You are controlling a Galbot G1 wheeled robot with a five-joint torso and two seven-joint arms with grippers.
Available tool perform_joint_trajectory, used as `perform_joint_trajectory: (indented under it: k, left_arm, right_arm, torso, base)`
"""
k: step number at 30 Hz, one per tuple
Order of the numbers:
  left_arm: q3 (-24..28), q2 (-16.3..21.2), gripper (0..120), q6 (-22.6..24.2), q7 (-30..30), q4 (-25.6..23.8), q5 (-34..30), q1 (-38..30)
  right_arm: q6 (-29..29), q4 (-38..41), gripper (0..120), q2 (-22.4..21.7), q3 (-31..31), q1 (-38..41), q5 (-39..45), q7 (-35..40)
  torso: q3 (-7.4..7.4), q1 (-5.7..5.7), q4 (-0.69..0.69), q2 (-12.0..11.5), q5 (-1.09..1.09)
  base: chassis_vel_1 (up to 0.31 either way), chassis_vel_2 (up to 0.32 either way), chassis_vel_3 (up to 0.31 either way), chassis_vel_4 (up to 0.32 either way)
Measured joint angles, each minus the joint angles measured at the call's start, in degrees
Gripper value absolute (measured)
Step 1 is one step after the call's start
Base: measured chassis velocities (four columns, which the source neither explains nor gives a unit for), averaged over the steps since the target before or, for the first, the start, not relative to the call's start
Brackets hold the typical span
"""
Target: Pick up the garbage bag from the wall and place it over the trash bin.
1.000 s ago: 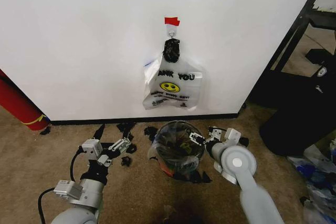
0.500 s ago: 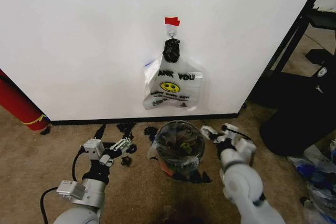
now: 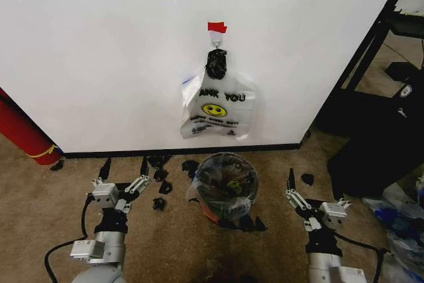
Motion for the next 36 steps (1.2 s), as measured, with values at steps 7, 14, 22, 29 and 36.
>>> perform_joint_trajectory:
  k: [7,14,22,29,36]
  left_arm:
    - [-0.1,0.1,100,0.1,0.1,-1.3,0.2,-0.2]
    - [-0.2,0.5,100,0.1,-0.4,-1.6,0.4,0.4]
    - [1.1,-0.6,100,0.2,-0.8,-2.6,2.4,0.5]
    - [2.5,-1.0,100,0.4,-1.2,-2.3,3.8,0.2]
    - [2.7,-0.8,100,0.4,-1.9,-2.6,3.3,0.6]
  right_arm:
    - [4.2,-2.4,100,0.8,-0.2,-1.3,-4.4,1.4]
    - [3.5,-1.8,100,2.1,-1.0,-1.0,-5.0,2.0]
    - [-0.2,-2.0,100,0.4,-0.7,-0.6,-3.6,2.8]
    - [-2.4,-1.0,100,-1.6,-0.8,0.0,3.7,0.5]
    - [-4.4,0.9,100,-3.4,-0.4,-0.1,5.7,-2.1]
  torso:
    - [0.0,0.0,-0.01,0.0,0.01]
    - [0.0,0.0,0.0,0.0,0.0]
    - [0.0,0.0,-0.01,0.0,0.01]
    - [0.0,0.01,-0.01,0.0,0.01]
    - [0.0,0.01,-0.01,0.0,0.0]
  base:
    - [0.0,0.0,0.0,0.0]
    - [0.0,0.0,0.0,0.0]
    - [0.0,0.0,0.0,0.0]
    - [0.0,0.0,0.0,0.0]
    - [0.0,0.0,0.0,0.0]
